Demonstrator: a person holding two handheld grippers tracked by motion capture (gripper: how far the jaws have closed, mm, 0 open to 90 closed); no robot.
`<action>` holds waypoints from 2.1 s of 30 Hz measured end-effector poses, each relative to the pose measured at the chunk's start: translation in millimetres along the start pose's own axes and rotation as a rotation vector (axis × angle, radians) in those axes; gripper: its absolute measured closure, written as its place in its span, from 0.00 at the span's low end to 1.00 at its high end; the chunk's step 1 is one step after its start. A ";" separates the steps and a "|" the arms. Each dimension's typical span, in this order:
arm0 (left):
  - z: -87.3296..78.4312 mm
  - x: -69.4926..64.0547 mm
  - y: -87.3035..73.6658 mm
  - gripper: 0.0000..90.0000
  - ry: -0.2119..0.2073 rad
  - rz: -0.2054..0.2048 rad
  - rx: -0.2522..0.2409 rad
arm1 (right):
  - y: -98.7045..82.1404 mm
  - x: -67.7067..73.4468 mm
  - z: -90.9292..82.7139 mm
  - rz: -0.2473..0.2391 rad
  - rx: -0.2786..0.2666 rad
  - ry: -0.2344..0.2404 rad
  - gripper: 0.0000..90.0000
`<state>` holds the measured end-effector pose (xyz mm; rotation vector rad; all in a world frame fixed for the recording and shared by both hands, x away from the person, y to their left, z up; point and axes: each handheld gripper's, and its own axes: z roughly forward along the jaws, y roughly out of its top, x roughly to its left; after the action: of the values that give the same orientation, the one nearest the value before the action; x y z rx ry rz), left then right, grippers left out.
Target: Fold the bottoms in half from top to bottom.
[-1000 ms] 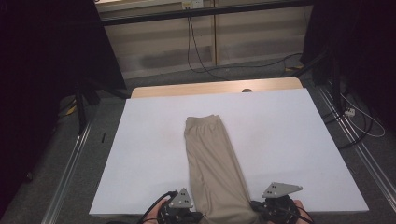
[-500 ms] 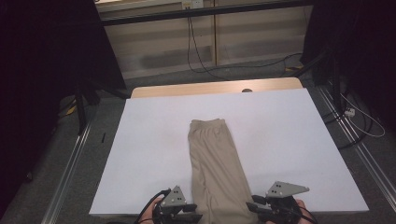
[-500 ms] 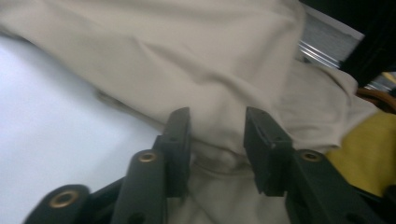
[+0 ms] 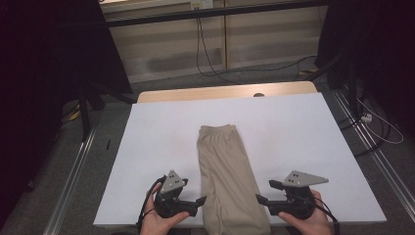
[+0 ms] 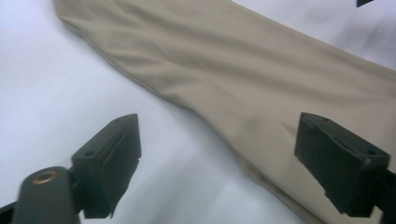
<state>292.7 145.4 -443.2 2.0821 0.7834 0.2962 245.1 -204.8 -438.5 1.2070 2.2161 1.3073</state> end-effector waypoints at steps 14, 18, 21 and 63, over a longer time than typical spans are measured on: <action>57.6 75.9 61.5 0.32 0.177 -0.007 -0.034 | 66.9 -41.8 55.6 -0.053 -0.044 -0.027 0.42; 76.7 95.3 72.6 0.46 0.196 -0.046 -0.031 | 83.6 -59.4 83.4 -0.071 -0.037 -0.071 0.49; 91.2 108.0 78.5 0.54 0.185 -0.080 -0.023 | 92.4 -71.0 104.0 -0.046 -0.016 -0.086 0.55; 118.4 143.6 85.5 0.87 0.166 -0.181 0.022 | 135.4 -121.3 214.9 0.118 0.113 -0.025 0.73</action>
<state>495.8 122.3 -455.9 2.0084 1.0713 0.3652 519.0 -144.4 -461.5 1.4070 2.2581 1.2163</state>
